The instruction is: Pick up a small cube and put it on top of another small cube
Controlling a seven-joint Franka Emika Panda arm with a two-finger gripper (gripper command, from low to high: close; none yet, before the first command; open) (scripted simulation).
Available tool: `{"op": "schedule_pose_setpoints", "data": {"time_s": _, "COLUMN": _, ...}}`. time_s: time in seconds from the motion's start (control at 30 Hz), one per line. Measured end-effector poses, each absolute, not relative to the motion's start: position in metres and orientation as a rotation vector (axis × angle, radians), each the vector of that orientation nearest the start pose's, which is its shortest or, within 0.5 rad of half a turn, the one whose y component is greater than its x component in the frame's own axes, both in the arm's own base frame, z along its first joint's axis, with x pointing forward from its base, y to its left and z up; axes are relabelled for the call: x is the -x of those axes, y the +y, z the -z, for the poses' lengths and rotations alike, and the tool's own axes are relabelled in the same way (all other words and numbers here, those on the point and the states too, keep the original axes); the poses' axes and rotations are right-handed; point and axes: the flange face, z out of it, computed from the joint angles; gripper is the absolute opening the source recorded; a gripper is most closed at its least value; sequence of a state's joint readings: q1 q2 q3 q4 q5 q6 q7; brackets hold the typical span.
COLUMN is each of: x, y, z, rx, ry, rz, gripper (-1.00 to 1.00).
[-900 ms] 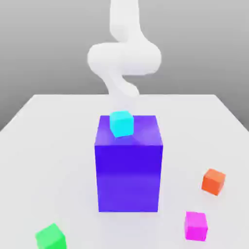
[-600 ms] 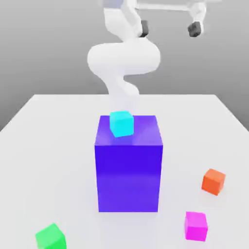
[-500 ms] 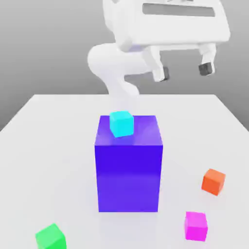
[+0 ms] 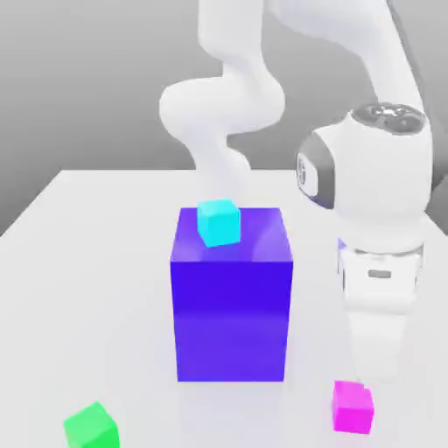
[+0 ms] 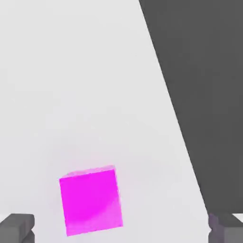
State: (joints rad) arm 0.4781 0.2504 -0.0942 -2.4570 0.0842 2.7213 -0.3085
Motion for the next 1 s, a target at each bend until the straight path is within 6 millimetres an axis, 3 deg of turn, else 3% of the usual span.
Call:
{"op": "schedule_pose_setpoints", "data": {"time_s": 0.13, "x": -0.448, "y": 0.178, "z": -0.146, "rx": 2.977, "ry": -1.007, "rz": 0.004, "gripper": 0.00}}
{"op": "schedule_pose_setpoints", "data": {"time_s": 0.17, "x": -0.447, "y": 0.178, "z": -0.134, "rx": 2.976, "ry": -1.007, "rz": 0.002, "gripper": -1.00}}
{"op": "schedule_pose_setpoints", "data": {"time_s": 0.4, "x": -0.447, "y": 0.178, "z": -0.132, "rx": 2.976, "ry": -1.009, "rz": -0.001, "gripper": -1.00}}
{"op": "schedule_pose_setpoints", "data": {"time_s": 0.57, "x": -0.449, "y": 0.172, "z": -0.186, "rx": 2.983, "ry": -0.987, "rz": -0.003, "gripper": -1.00}}
{"op": "schedule_pose_setpoints", "data": {"time_s": 0.67, "x": -0.479, "y": 0.101, "z": -0.200, "rx": 3.056, "ry": -0.741, "rz": -0.011, "gripper": -1.00}}
{"op": "schedule_pose_setpoints", "data": {"time_s": 0.77, "x": -0.496, "y": 0.026, "z": -0.211, "rx": 3.105, "ry": -0.496, "rz": -0.016, "gripper": -1.00}}
{"op": "schedule_pose_setpoints", "data": {"time_s": 0.93, "x": -0.499, "y": -0.098, "z": -0.228, "rx": 3.140, "ry": -0.098, "rz": -0.010, "gripper": -1.00}}
{"op": "schedule_pose_setpoints", "data": {"time_s": 1.0, "x": -0.497, "y": -0.147, "z": -0.214, "rx": 3.141, "ry": 0.056, "rz": -0.002, "gripper": -1.00}}
